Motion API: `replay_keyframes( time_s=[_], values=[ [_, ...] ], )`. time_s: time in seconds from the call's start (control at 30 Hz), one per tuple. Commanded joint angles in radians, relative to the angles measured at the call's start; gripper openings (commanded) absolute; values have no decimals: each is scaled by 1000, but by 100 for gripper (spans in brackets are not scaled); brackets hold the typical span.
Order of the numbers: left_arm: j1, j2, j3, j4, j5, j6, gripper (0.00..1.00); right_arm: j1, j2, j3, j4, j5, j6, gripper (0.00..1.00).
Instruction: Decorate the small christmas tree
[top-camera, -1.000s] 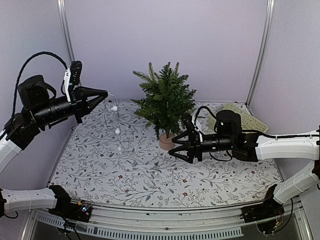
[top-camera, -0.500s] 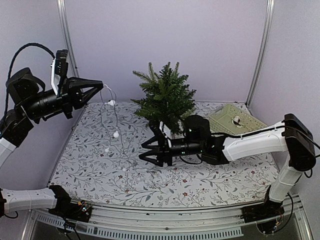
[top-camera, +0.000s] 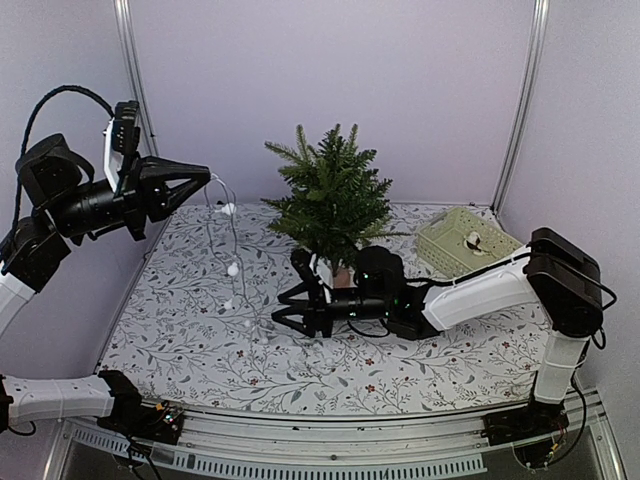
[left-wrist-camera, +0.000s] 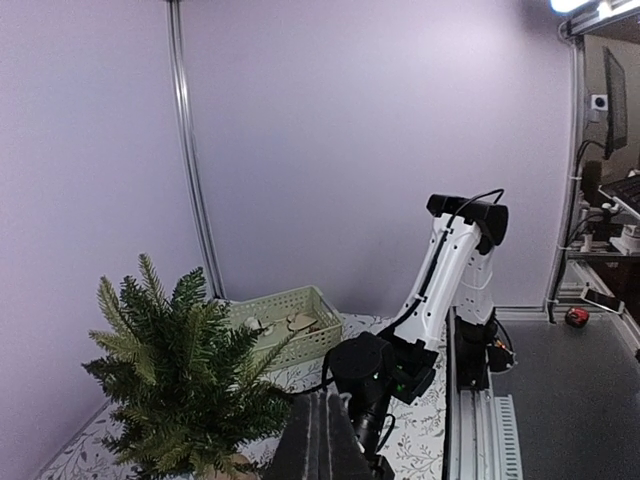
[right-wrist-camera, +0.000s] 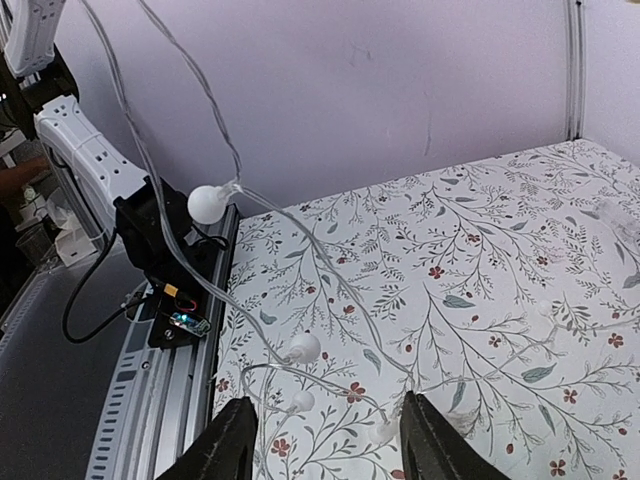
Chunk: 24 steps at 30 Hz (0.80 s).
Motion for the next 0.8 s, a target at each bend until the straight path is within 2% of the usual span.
replay_keyframes(
  time_s=[0.0, 0.2, 0.33, 0.5, 0.77],
  values=[
    [-10, -5, 0, 36, 37, -8, 0, 18, 59, -21, 72, 72, -45, 51],
    [-10, -3, -2, 47, 49, -11, 0, 43, 104, -11, 75, 138, -139, 47],
    [-10, -2, -2, 56, 53, -15, 0, 57, 128, -16, 74, 100, -187, 46],
    [-10, 0, -7, 66, 53, -18, 0, 88, 136, -25, 78, 29, -240, 51],
    [-9, -5, -21, 74, 45, -22, 0, 113, 161, -6, 67, 30, -278, 53]
  ],
)
